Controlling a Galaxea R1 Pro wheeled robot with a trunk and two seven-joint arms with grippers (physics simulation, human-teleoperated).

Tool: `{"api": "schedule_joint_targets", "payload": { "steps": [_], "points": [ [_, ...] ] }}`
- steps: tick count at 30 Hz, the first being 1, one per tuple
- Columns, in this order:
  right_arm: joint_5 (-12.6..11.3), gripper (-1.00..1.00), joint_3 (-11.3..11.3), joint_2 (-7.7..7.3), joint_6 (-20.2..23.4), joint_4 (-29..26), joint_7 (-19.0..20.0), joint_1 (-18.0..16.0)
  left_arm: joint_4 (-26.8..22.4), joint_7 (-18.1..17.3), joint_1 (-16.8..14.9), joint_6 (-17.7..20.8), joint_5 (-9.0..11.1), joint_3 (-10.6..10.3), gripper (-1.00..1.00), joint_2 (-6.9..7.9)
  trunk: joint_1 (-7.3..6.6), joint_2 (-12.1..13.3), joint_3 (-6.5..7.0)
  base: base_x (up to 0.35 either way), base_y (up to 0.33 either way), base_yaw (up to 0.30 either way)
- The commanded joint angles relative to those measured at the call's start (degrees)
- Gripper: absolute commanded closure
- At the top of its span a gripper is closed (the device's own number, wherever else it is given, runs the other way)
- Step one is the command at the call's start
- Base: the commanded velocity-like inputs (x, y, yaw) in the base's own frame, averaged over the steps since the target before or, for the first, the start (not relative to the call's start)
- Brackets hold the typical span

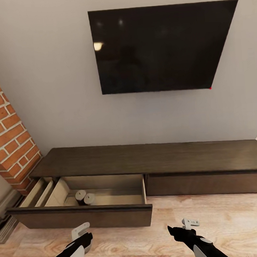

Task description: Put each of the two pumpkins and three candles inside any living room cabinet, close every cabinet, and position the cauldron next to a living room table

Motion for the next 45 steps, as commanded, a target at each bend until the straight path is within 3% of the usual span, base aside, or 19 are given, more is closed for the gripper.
{"api": "schedule_joint_targets", "payload": {
  "steps": [1,40,43,45],
  "points": [
    [-0.42,-1.0,0.24,-0.06,0.19,-0.08,-0.01,-0.02,-0.11,0.21,0.0,-0.13,0.57,-0.45,1.0,0.03,-0.23,0.39,0.14,0.001,0.0,-0.002],
    [-0.35,-1.0,0.26,-0.06,0.06,-0.12,0.22,-0.02,-0.56,0.13,-0.01,0.39,0.61,-0.64,1.0,-0.06,-8.8,16.04,7.14,0.0,0.0,0.0],
    [-0.35,-1.0,0.26,-0.06,0.03,-0.1,0.22,-0.02,-1.5,0.12,-0.03,3.35,0.58,-0.8,1.0,-0.05,-9.46,17.24,7.68,0.0,0.0,0.0],
    [-0.35,-1.0,0.25,-0.06,0.07,-0.09,0.22,-0.01,-4.65,0.15,-0.06,9.87,0.5,-0.68,1.0,0.25,-9.9,18.04,8.04,0.0,0.0,0.0]
  ]
}}
